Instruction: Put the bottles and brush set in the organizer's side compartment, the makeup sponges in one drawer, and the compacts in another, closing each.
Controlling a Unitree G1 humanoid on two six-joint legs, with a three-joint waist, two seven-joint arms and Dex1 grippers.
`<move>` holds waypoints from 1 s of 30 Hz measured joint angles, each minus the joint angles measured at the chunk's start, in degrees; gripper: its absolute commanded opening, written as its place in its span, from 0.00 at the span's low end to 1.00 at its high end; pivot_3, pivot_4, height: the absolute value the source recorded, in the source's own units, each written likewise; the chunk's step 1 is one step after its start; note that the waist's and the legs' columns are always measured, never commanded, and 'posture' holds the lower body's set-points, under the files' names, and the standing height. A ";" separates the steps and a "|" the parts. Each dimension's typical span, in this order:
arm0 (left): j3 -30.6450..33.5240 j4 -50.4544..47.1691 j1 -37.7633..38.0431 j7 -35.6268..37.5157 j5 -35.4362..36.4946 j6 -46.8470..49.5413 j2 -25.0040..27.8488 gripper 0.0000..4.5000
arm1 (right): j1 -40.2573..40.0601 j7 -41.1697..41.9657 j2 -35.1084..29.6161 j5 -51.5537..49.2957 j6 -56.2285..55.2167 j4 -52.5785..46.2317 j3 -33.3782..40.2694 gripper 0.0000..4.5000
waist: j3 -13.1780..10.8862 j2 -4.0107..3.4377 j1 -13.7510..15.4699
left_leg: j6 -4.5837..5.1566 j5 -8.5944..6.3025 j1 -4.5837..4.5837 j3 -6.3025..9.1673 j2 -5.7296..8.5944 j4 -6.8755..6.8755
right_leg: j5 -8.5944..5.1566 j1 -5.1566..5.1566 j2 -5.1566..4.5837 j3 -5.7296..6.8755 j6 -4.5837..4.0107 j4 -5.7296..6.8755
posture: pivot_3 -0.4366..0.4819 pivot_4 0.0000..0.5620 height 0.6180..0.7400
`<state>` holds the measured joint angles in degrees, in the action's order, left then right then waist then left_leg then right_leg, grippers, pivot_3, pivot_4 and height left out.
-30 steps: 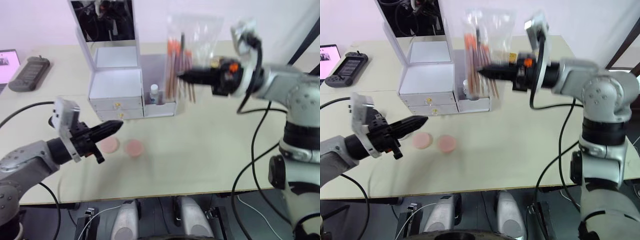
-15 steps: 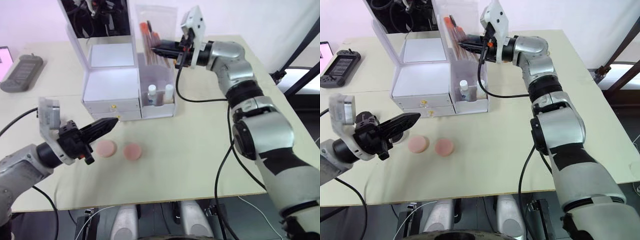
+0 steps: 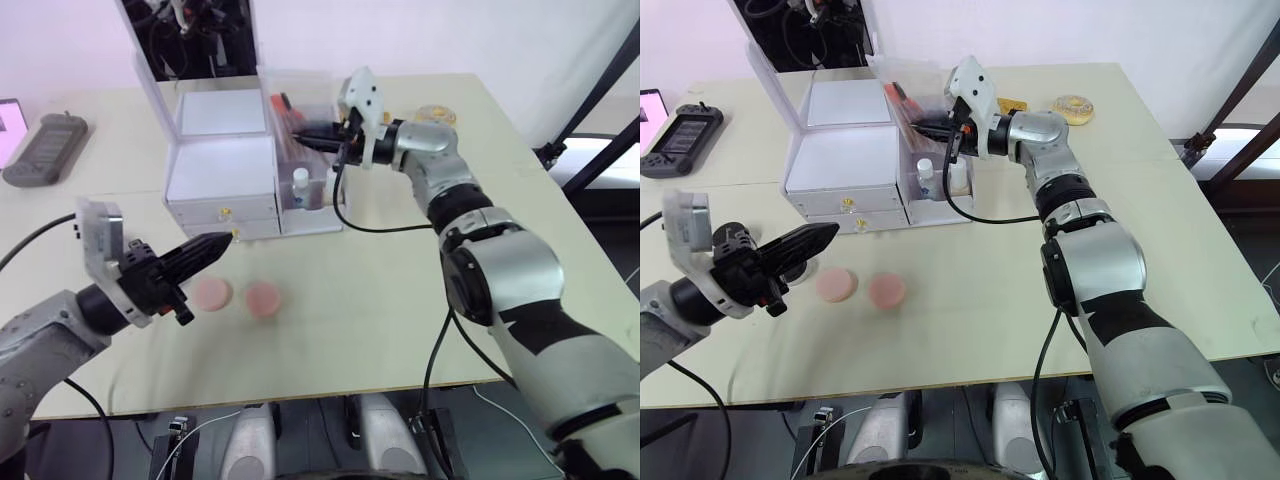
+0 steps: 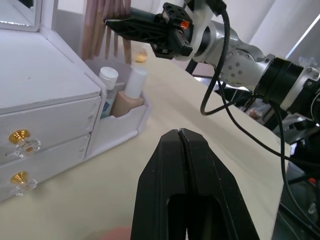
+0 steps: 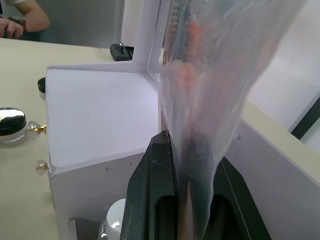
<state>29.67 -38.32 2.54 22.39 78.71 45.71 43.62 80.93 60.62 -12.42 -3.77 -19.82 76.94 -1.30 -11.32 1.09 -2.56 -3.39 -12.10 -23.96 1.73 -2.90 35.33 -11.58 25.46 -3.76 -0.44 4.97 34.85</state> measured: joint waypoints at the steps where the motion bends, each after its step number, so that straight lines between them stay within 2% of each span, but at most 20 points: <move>1: -0.11 0.00 -0.05 0.00 -0.25 -0.07 0.02 0.00 | -0.07 -0.70 0.06 0.67 -0.29 0.05 0.00 0.01 | 0.00 0.00 0.00 | 0.00 0.00 0.06 -0.02 0.00 0.00 | 0.00 0.00 0.01 -0.04 0.01 0.07 | 0.48 0.27 1.00; 7: -1.41 0.03 -0.13 -0.03 -1.37 -0.15 0.12 0.00 | -1.70 -4.05 0.74 4.44 -0.65 1.16 -0.01 0.01 | 0.00 0.00 -0.05 | 0.00 0.00 0.33 -0.06 0.00 0.00 | -0.01 -0.04 0.11 -0.26 -0.01 0.29 | 0.48 0.27 1.00; 12: -1.97 0.04 -1.14 -0.88 -1.75 -0.22 0.11 0.00 | -1.90 -5.32 0.96 5.26 -0.64 1.21 1.17 0.49 | 0.01 0.01 -0.14 | 0.01 0.00 0.46 -0.10 0.00 0.00 | -0.01 -0.07 0.17 -0.38 -0.02 0.35 | 0.48 0.27 1.00; 15: -2.45 0.18 -1.95 -1.38 -1.75 -0.24 0.11 0.00 | -1.90 -6.14 1.06 5.39 -1.08 1.21 2.07 0.84 | 0.01 0.01 -0.10 | 0.01 0.00 0.46 -0.11 0.00 0.00 | -0.01 -0.08 0.17 -0.39 -0.02 0.35 | 0.48 0.27 1.00; 17: -3.08 0.29 -2.60 -1.44 -1.75 -0.26 0.11 0.00 | -1.90 -6.25 1.07 5.40 -1.70 1.21 2.71 1.00 | 0.01 0.01 -0.08 | 0.01 0.00 0.47 -0.13 0.00 0.00 | -0.01 -0.09 0.16 -0.41 -0.02 0.35 | 0.48 0.27 1.00; 24: -4.19 1.32 -3.39 -1.44 -2.01 -0.26 0.11 0.00 | -1.87 -3.73 -0.28 4.27 -2.24 1.17 6.76 1.00 | 0.01 0.02 -0.06 | 0.01 0.00 0.48 -0.15 0.00 0.00 | -0.01 -0.10 0.16 -0.43 -0.02 0.35 | 0.48 0.27 1.00; 30: -5.01 2.14 -4.65 -1.19 -2.85 -0.26 0.12 0.00 | -1.86 8.57 -2.37 -0.36 -0.76 -1.87 10.03 1.00 | 0.01 0.02 -0.03 | 0.01 0.00 0.51 -0.15 0.00 0.00 | 0.00 -0.12 0.17 -0.43 0.00 0.35 | 0.48 0.27 1.00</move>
<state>24.66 -36.18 -2.11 21.21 75.87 45.46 43.73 79.06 69.18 -14.79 -4.13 -20.57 75.07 8.73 -11.31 1.10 -2.59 -3.38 -12.10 -23.45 1.58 -2.90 35.34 -11.59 25.34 -3.58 -0.87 4.97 35.20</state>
